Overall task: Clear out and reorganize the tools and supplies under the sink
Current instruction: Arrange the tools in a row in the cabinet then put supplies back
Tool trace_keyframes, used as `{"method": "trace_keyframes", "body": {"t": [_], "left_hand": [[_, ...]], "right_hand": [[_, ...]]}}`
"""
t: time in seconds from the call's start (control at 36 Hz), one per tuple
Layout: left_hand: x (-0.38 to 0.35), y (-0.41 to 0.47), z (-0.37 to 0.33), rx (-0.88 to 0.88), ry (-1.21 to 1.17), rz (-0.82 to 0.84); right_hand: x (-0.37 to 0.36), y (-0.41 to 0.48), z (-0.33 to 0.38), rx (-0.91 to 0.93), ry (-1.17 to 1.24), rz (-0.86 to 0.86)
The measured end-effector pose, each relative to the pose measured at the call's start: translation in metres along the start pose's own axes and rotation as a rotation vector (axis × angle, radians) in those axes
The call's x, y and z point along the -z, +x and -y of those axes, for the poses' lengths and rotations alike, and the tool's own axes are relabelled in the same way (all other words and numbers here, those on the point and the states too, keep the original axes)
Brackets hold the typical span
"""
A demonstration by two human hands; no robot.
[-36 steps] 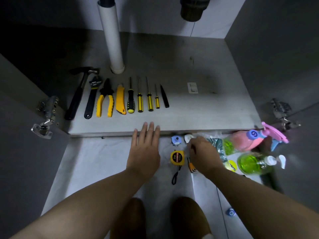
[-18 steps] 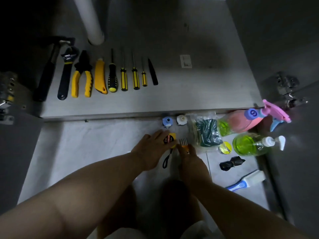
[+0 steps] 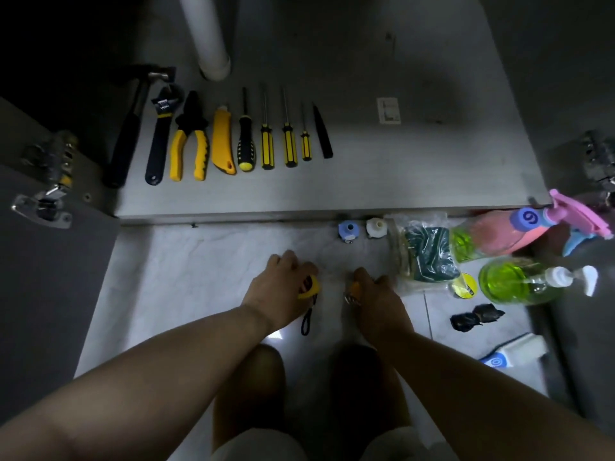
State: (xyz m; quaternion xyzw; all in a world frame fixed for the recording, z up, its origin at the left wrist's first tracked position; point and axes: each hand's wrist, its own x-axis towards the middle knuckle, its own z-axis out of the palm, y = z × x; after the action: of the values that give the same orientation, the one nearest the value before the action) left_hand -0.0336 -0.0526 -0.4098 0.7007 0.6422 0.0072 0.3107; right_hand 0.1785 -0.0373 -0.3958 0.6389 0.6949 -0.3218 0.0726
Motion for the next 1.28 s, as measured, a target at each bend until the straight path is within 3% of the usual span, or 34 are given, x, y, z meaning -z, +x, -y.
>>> {"method": "trace_keyframes", "body": {"t": [0.22,0.42,0.56,0.67,0.86,1.03,1.28], "left_hand": [[0.03,-0.012,0.009,0.174,-0.711,-0.05],[0.085,-0.025,0.009,0.145,-1.186,0.066],[0.124,-0.023,0.006,0.11,-1.48,0.001],[0.149,-0.008,0.008,0.029,-1.709,-0.14],[0.174,0.03,0.012,0.009,-1.766,-0.371],[0.17,0.044,0.02,0.055,-1.718,-0.397],[0.174,0.055,0.025,-0.007,-1.667,-0.353]], "right_hand": [[0.004,0.007,0.004,0.056,-0.23,0.013],[0.012,-0.001,0.009,0.124,-0.251,0.101],[0.056,0.009,0.03,0.131,0.155,0.102],[0.111,0.032,0.051,0.077,0.679,0.062],[0.178,0.105,0.09,-0.055,1.01,-0.191],[0.2,0.171,0.104,-0.09,0.807,-0.3],[0.206,0.226,0.117,-0.086,0.914,-0.351]]}}
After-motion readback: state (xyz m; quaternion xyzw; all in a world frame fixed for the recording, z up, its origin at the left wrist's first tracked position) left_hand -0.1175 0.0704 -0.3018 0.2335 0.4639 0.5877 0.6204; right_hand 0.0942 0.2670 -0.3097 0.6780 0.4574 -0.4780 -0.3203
